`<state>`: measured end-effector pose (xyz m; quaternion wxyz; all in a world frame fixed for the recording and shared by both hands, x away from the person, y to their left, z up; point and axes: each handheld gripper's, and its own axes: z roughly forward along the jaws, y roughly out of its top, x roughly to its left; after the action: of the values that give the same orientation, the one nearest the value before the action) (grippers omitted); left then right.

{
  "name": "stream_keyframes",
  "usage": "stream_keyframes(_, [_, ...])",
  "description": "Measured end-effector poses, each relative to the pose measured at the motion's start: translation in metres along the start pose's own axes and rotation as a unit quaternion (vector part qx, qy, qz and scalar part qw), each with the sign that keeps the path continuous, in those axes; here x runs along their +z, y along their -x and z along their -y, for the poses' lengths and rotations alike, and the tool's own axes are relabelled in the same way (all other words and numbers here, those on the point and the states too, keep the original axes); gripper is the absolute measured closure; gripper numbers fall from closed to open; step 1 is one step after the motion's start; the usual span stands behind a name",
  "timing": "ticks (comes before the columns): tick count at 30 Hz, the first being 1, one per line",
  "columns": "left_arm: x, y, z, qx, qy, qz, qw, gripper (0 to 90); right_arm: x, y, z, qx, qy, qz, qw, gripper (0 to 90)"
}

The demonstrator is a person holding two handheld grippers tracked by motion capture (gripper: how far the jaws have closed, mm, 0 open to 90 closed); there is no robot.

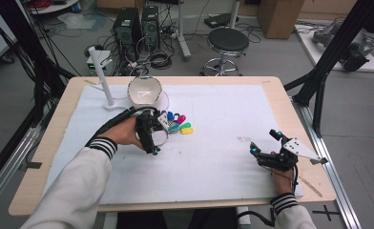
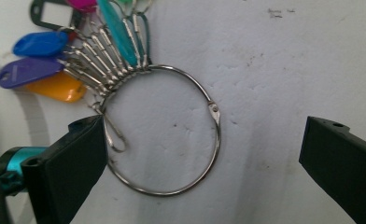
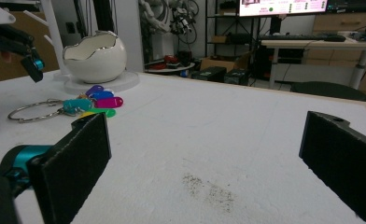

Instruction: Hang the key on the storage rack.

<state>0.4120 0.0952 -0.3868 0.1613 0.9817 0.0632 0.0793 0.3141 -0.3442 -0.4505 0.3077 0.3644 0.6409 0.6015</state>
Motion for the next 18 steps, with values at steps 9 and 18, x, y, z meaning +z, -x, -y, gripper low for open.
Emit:
stream_keyframes(9, [0.013, 0.002, -0.002, -0.005, -0.031, 0.011, 0.9994, 2.1, 0.000, 0.000, 0.000, 0.001, 0.000, 0.000, 1.0000, 1.6])
stream_keyframes(18, [0.015, 0.001, -0.004, -0.011, -0.044, 0.016, 0.9989, 12.7, 0.000, 0.000, 0.000, 0.001, 0.000, 0.000, 1.0000, 1.6])
